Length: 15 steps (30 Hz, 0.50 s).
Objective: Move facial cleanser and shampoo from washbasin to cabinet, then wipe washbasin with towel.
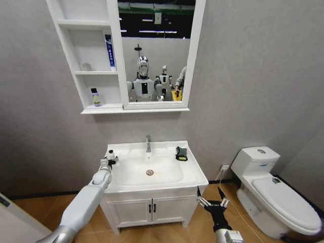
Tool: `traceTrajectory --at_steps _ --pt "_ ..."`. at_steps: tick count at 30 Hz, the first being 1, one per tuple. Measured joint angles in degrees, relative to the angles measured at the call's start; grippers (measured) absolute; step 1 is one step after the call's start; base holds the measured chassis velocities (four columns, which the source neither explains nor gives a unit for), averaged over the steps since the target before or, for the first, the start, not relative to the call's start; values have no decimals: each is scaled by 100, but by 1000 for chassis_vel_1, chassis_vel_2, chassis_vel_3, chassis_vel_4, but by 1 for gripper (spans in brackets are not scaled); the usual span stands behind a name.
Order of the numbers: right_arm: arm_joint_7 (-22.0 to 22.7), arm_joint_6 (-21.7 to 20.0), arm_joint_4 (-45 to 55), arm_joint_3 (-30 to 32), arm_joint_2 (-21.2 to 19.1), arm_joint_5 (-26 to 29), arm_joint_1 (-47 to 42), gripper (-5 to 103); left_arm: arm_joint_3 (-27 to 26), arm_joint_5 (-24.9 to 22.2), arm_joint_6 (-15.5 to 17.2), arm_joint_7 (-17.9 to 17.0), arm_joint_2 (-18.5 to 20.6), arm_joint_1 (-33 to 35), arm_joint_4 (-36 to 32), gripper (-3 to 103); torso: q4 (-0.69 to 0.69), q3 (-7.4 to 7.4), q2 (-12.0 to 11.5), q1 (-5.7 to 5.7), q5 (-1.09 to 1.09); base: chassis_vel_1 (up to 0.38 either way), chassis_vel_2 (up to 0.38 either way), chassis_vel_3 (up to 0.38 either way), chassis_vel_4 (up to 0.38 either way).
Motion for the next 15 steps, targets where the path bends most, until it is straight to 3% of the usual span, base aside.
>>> traceTrajectory --at_steps 3,5,7,12,14,15 --pt "0 -2 -10 -21 -1 0 15 100 -25 -58 1 -3 8 74 -121 46 -1 0 0 0 0 0 0 0 0" --pt "0 -3 -10 -23 -2 0 15 100 -25 -58 4 -7 10 87 -136 46 -1 0 0 0 0 0 0 0 0" --pt "0 -3 -10 -23 -3 0 13 100 -31 -58 15 -17 12 111 -159 36 -1 0 0 0 0 0 0 0 0" --pt "0 -2 -6 -20 -2 0 2 100 -69 -68 22 -32 80 193 -367 31 -2 0 0 0 -1 0 0 0 0" --pt "-1 0 -1 -18 3 -1 12 100 -128 -107 94 -110 312 366 -996 31 -3 0 0 0 -1 0 0 0 0" --pt "-1 0 -1 -18 3 -1 12 100 -128 -107 94 -110 312 366 -996 31 -3 0 0 0 -1 0 0 0 0"
